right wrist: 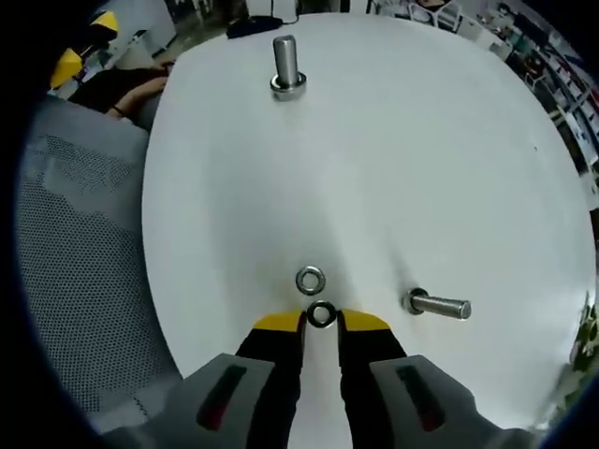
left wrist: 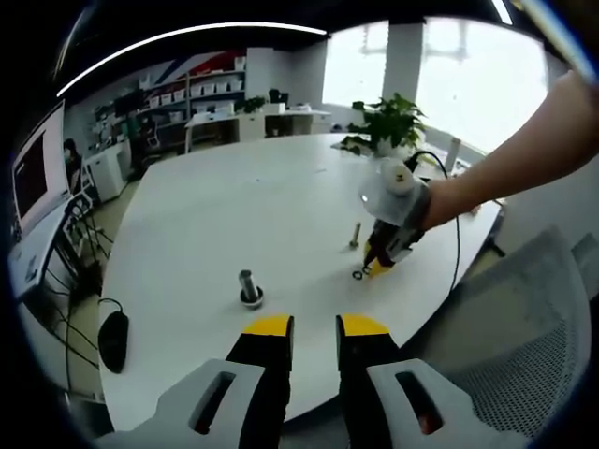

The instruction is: Place the washer onto the threaded stud by aligning its center hole with the stud, sliding it down to the base, and recovering from edge contact or off-axis alignment until the washer reaches the visible bottom stop.

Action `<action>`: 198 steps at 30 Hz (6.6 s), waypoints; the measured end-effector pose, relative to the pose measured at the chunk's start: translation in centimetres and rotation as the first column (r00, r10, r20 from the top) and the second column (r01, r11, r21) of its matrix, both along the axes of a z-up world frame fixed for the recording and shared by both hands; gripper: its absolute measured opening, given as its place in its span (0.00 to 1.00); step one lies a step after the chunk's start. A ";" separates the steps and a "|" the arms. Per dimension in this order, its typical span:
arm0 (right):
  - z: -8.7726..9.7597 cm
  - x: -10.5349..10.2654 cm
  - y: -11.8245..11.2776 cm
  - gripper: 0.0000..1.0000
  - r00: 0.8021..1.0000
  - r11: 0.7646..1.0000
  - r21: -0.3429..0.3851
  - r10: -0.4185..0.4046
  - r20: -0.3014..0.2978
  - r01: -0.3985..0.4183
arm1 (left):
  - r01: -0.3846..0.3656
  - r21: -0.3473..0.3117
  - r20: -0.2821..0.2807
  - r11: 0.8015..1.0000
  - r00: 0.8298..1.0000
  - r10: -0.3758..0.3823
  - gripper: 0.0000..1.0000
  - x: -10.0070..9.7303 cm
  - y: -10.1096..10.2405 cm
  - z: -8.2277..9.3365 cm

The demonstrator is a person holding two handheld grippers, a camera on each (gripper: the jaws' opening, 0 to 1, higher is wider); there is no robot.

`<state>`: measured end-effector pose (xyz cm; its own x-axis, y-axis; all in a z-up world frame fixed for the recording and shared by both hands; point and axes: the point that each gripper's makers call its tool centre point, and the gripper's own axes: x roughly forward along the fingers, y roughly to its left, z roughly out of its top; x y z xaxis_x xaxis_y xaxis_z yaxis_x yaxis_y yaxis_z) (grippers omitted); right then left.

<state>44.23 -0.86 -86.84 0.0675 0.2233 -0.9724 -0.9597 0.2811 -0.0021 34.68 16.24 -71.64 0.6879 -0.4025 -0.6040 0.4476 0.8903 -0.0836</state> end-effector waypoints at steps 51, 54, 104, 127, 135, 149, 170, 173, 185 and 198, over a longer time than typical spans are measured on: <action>1.9 1.2 -2.1 0.13 0.979 0.980 -0.011 -0.196 0.059 0.196 | -0.005 -0.006 0.022 1.000 1.000 0.005 0.15 0.2 0.2 0.4; 2.9 2.0 -2.6 0.13 0.975 0.978 0.005 -0.208 0.076 0.209 | -0.006 -0.005 0.021 1.000 1.000 0.006 0.15 0.2 0.2 0.4; 5.1 6.4 -1.5 0.14 0.974 0.982 0.088 -0.178 0.139 0.167 | -0.017 0.032 -0.008 0.999 1.000 0.017 0.15 -0.1 0.6 -0.4; 1.4 6.7 -1.8 0.15 0.970 0.973 0.073 -0.224 0.092 0.218 | -0.041 0.043 -0.027 0.998 0.999 0.042 0.15 -0.1 1.1 -0.8; 1.6 6.6 -2.6 0.16 0.969 0.972 0.075 -0.229 0.095 0.222 | -0.038 0.039 -0.031 0.999 0.999 0.039 0.15 -0.1 1.1 -0.9; 2.3 5.1 -3.6 0.17 0.961 0.964 0.080 -0.260 0.089 0.254 | -0.035 0.033 -0.025 0.999 0.999 0.036 0.15 -0.1 1.0 -0.7; 1.0 0.4 1.4 0.22 0.981 0.976 0.101 -0.194 0.000 0.193 | -0.036 0.010 -0.009 0.999 0.999 0.036 0.15 0.1 0.9 -0.3; 0.6 0.0 1.9 0.23 0.982 0.978 0.098 -0.186 -0.010 0.186 | -0.033 0.009 -0.008 0.999 0.999 0.033 0.15 0.1 0.8 -0.2; 0.0 -0.2 2.2 0.19 0.998 0.997 0.045 -0.057 0.040 0.056 | -0.031 0.002 -0.005 1.000 1.000 0.031 0.15 0.1 0.8 -0.2; -0.1 -0.5 2.5 0.16 1.000 0.998 -0.065 -0.013 -0.013 0.012 | -0.029 -0.002 -0.002 1.000 1.000 0.029 0.15 0.1 0.7 -0.1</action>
